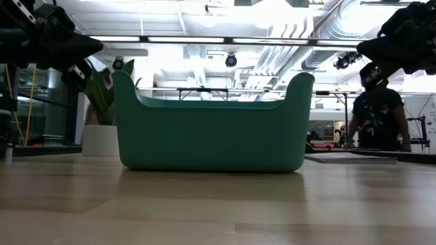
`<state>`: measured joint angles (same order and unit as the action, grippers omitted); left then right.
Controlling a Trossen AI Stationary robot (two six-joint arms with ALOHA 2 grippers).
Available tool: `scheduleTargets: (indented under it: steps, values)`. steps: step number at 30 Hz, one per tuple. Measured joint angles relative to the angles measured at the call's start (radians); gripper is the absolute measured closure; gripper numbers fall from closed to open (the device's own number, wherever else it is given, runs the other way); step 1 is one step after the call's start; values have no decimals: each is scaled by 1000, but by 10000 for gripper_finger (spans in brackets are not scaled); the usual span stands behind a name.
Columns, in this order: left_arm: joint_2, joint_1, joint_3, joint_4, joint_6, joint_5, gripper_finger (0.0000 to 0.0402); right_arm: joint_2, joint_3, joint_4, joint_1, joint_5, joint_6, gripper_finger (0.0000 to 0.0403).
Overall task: Pick and place USB-C Cables
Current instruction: Return to Home Position
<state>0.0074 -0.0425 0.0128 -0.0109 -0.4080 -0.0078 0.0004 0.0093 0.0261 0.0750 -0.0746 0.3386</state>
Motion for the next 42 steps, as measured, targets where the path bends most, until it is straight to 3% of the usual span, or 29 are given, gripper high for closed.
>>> scheduleTargets:
  steps: [14,42]
  values:
    - [-3,58,0,-7,0,-3,401,14,0,-2,-3,2,0,402]
    - [5,58,0,-6,0,-3,401,14,-1,-1,-2,0,0,402]
